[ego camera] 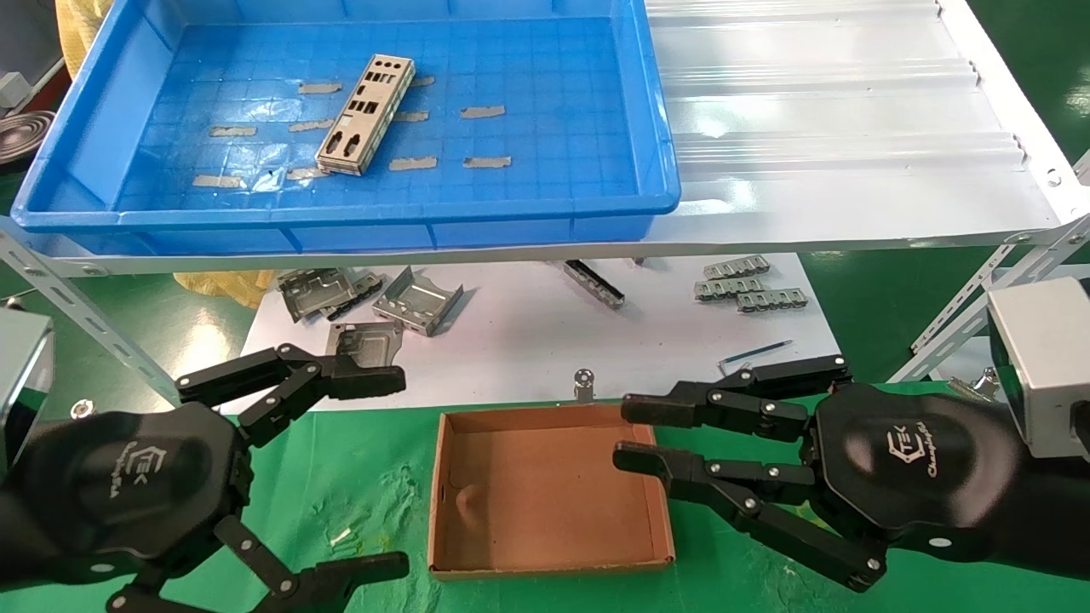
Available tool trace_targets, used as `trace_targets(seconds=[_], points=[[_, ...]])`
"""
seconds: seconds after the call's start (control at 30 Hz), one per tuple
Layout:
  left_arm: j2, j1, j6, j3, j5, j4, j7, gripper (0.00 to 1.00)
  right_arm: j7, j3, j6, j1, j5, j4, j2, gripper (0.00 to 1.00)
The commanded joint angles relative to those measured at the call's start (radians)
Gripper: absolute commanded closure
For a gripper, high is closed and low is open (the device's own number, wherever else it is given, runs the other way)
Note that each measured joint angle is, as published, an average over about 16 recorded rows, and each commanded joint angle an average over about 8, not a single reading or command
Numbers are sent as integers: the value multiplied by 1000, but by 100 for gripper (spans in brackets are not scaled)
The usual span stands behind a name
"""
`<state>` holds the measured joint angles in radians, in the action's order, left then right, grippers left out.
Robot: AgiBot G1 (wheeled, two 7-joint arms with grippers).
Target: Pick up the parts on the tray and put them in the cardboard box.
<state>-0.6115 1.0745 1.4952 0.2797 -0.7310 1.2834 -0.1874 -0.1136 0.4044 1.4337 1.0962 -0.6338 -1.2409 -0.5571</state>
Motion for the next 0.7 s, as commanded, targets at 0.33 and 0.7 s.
trace_targets(seconds=[0.33,0.7], points=[[0,0,0,0,0,0,0,0,0,0,0,0,0,0,0,100],[0,0,0,0,0,0,0,0,0,0,0,0,0,0,0,100]])
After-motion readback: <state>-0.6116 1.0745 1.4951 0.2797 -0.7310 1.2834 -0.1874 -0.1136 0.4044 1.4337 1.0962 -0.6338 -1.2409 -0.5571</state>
